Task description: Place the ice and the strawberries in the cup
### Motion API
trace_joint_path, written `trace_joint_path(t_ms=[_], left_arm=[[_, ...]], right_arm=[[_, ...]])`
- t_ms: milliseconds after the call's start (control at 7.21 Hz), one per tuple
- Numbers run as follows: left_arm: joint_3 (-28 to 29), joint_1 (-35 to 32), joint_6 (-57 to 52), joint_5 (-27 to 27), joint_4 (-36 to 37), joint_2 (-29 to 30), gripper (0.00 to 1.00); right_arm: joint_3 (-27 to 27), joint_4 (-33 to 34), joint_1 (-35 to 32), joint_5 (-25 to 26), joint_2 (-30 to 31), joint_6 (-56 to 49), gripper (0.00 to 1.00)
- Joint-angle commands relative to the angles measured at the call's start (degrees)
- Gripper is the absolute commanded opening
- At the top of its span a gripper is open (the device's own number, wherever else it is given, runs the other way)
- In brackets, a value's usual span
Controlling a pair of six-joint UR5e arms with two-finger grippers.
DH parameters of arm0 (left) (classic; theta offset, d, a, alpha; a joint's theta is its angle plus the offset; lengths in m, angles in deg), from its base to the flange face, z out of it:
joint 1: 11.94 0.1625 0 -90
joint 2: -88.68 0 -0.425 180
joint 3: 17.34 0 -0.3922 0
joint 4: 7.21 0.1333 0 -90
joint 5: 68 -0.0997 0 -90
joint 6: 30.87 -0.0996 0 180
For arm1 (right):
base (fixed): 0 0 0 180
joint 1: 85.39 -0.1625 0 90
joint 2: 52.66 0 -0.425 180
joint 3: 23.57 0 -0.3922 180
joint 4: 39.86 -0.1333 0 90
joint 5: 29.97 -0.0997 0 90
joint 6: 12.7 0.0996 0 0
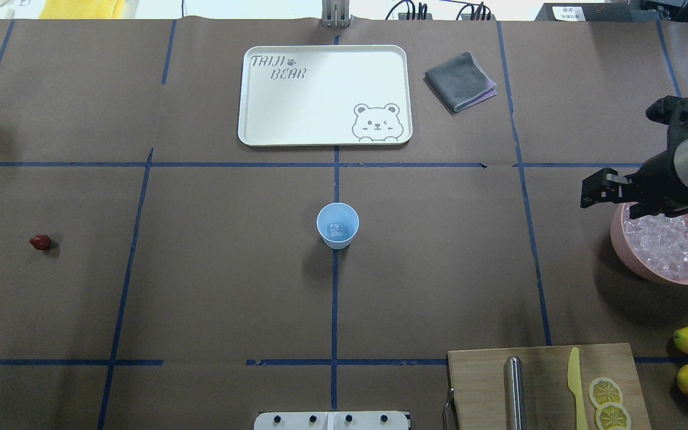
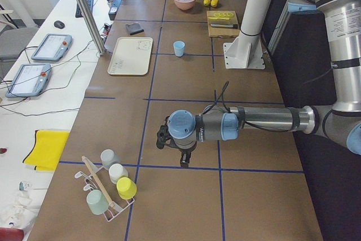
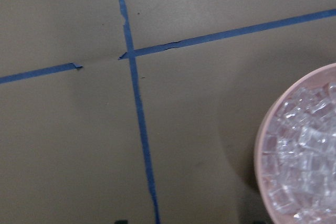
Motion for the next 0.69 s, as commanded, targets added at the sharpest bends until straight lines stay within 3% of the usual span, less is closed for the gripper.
trace_joint_path(t_ms=[0,139,555], left_arm=[[0.0,0.0,0.0,0.04,-0.09,0.0,1.0],[-0.08,0.0,0.0,0.04,-0.18,0.0,1.0],[-1.66,0.87,7.0,-1.01,0.0,1.23,1.0]], right_arm=[[-1.12,-0.17,-4.58,0.03,5.6,-20.18,0.84],[-2.44,-0.17,-7.47,0.11,7.63,-29.93,0.84],[-6.48,-0.17,-9.78,0.38,7.91,-39.33,0.84]])
